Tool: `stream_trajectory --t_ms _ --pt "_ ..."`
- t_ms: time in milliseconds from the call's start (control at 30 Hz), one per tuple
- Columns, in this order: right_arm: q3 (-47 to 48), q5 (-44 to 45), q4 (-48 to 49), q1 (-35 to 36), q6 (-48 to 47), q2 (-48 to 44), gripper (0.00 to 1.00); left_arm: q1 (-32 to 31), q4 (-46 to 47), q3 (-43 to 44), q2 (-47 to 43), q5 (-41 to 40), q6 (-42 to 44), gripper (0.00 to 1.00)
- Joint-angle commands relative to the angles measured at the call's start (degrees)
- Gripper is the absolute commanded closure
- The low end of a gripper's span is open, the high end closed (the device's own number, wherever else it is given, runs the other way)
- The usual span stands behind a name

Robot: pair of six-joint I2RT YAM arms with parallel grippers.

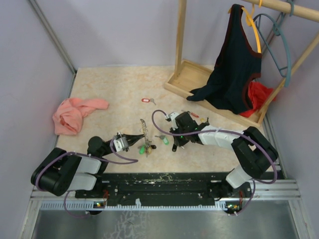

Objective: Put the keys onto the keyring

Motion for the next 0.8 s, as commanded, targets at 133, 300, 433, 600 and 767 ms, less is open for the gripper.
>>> stream_trajectory --t_ms 133,300,433,600,767 --pt "2.2 -5.3 1.7 -0.5 -7.9 -4.7 1.0 0.3 -1.8 2.9 -0.9 5.2 -0.7 1.0" --pt "1.5 -9.6 3.2 0.8 -13.5 -10.0 1.0 0.4 -3.1 3.2 -1.3 5.7 -0.1 1.0" --pt "1.6 -6.2 3.3 5.6 -18.2 -13.6 1.0 0.3 -3.1 3.7 -1.0 6.9 -0.3 1.0" --pt "3.1 -4.2 3.0 8.4 -23.2 -14.8 1.0 0.3 -2.9 3.9 -0.9 8.0 -1.2 1.0" --pt "3.9 -6.8 3.8 9.3 -30.4 -16.1 1.0 0.4 -2.1 4.1 -0.2 9.2 -1.2 1.0"
